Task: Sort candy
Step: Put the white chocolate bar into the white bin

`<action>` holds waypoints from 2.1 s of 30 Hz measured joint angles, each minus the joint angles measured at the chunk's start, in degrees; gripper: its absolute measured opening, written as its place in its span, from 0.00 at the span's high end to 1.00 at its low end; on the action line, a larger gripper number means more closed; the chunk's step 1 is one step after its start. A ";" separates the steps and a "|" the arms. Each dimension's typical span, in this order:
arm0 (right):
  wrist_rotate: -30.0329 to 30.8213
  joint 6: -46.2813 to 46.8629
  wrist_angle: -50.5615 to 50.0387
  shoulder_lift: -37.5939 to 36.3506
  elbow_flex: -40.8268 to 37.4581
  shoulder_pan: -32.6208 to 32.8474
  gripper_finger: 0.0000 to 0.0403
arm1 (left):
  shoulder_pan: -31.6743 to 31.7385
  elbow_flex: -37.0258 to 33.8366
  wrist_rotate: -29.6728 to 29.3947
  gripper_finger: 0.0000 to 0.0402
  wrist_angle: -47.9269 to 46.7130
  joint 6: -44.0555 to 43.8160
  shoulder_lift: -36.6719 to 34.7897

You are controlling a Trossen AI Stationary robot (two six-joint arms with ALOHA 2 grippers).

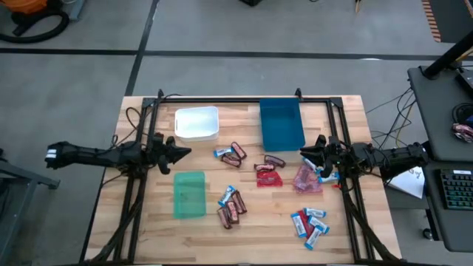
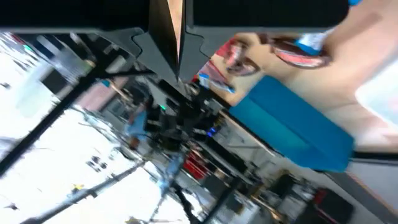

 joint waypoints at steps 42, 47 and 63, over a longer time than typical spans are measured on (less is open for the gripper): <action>0.03 -1.09 -0.09 0.00 -0.02 0.00 0.79 | -8.46 53.42 10.44 1.00 -46.27 0.10 68.32; 0.02 -1.05 -0.09 0.00 -0.01 0.00 0.79 | -8.61 59.10 11.54 1.00 -52.28 0.31 73.63; 0.02 2.56 -0.17 0.00 -0.01 0.00 0.79 | -8.72 60.41 13.93 0.57 -51.76 0.09 78.32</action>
